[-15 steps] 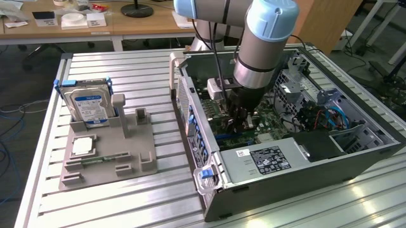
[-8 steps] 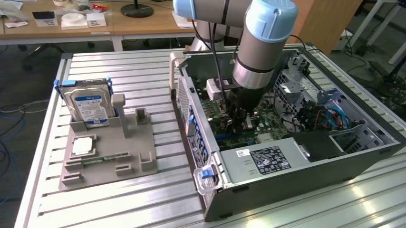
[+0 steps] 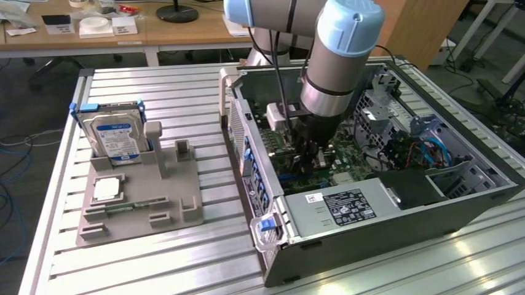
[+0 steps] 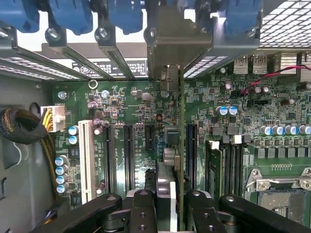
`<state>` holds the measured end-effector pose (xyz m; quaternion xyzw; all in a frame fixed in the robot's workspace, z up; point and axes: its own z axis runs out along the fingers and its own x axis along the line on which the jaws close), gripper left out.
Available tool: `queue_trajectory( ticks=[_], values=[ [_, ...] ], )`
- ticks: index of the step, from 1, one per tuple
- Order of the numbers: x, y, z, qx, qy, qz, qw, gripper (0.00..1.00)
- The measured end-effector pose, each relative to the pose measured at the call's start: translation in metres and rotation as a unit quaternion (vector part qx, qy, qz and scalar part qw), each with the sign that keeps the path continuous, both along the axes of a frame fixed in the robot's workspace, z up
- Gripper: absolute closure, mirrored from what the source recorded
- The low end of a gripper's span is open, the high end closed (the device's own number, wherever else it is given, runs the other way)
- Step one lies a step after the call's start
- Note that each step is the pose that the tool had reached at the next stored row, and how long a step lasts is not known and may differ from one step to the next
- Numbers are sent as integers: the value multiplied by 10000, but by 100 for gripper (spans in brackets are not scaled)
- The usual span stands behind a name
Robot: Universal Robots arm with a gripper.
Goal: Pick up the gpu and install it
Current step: 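Insert the gpu into the slot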
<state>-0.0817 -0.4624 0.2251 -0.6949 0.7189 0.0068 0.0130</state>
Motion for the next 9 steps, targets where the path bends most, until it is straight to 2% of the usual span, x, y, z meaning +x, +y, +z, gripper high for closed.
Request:
queue_trajectory(
  ticks=[9],
  values=[
    [1,3,-28,6,0,1,10000,72]
  ],
)
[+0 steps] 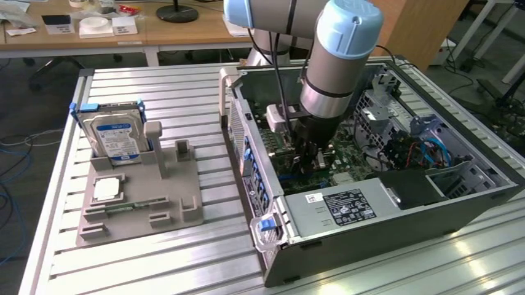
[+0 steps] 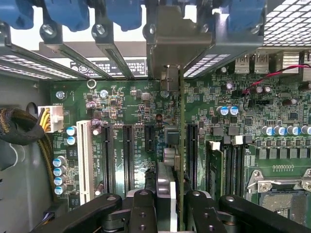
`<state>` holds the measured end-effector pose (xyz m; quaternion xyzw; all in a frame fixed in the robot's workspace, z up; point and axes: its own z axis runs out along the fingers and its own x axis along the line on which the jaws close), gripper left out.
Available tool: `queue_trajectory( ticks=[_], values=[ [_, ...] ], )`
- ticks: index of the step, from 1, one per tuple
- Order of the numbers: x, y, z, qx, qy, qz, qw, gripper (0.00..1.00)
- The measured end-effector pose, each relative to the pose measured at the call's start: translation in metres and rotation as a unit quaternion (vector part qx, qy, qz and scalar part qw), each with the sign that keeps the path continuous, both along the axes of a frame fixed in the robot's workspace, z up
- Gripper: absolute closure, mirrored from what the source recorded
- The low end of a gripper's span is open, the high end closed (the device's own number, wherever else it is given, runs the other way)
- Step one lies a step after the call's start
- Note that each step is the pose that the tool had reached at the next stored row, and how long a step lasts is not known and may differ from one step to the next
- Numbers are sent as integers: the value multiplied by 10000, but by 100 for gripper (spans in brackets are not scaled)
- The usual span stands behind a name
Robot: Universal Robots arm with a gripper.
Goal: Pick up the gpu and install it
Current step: 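Insert the gpu into the slot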
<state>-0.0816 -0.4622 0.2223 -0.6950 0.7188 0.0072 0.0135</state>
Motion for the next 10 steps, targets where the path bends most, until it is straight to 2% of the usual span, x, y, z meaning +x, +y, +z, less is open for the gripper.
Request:
queue_trajectory(
  ticks=[3,10],
  values=[
    [-1,13,1,-1,0,-1,10000,72],
    [-8,14,-6,-1,0,0,10000,72]
  ],
)
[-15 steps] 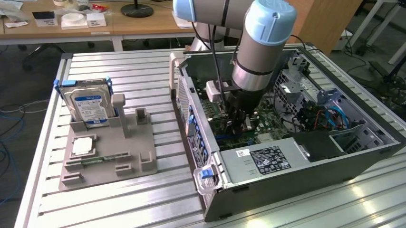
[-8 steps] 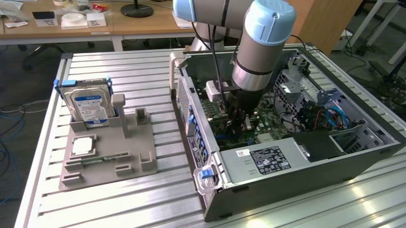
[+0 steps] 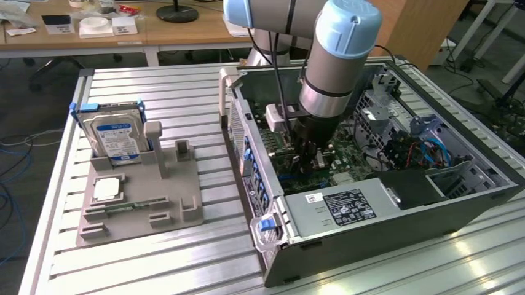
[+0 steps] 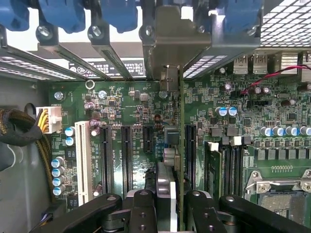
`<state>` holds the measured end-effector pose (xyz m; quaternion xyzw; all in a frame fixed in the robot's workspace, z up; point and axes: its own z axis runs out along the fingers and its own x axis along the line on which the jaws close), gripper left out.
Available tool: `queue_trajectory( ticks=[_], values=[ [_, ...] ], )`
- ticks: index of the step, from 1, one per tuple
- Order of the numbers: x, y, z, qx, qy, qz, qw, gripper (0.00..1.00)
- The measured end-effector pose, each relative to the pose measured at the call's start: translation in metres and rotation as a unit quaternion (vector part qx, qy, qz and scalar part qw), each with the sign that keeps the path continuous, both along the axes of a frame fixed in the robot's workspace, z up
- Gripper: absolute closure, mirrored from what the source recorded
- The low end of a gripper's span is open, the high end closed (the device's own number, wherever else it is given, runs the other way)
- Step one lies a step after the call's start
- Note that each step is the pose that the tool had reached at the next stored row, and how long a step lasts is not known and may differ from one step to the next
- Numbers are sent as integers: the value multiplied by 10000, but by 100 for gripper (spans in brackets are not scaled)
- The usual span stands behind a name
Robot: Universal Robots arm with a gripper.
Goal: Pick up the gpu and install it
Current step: 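Insert the gpu into the slot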
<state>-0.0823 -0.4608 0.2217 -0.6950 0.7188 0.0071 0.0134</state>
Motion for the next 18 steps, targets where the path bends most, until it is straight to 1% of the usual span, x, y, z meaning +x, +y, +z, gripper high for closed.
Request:
queue_trajectory(
  ticks=[10,15,18],
  values=[
    [-2,-1,-48,-2,7,-1,10000,72],
    [-2,-1,-55,-1,7,0,10000,72],
    [-2,0,-76,-1,6,0,10000,72]
  ],
)
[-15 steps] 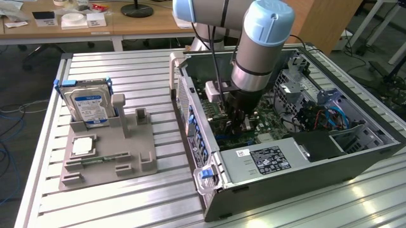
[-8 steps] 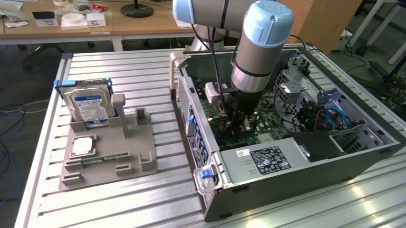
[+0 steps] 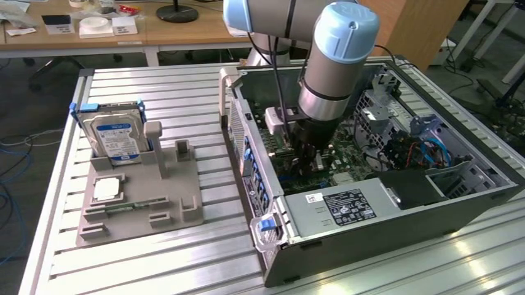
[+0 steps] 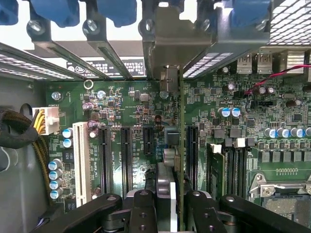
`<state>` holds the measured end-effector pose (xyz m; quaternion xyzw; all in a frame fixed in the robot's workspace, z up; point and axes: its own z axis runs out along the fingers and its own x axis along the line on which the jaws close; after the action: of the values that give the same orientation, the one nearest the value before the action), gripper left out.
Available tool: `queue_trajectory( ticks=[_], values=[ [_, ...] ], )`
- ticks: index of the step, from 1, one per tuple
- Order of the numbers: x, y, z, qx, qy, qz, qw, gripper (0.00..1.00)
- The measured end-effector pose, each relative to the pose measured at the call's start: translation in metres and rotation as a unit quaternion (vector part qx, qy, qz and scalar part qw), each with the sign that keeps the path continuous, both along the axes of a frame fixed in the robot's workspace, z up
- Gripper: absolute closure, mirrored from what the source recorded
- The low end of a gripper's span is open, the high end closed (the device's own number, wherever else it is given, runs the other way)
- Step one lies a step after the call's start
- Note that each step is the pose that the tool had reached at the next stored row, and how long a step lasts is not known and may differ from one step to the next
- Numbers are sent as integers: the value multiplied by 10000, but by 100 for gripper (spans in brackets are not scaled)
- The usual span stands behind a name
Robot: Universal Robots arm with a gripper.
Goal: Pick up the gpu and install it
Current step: 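Insert the gpu into the slot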
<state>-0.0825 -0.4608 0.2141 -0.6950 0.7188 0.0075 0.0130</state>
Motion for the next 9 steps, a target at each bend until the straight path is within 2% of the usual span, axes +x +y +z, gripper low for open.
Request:
queue_trajectory(
  ticks=[9],
  values=[
    [-2,0,-23,0,0,-1,10000,72]
  ],
)
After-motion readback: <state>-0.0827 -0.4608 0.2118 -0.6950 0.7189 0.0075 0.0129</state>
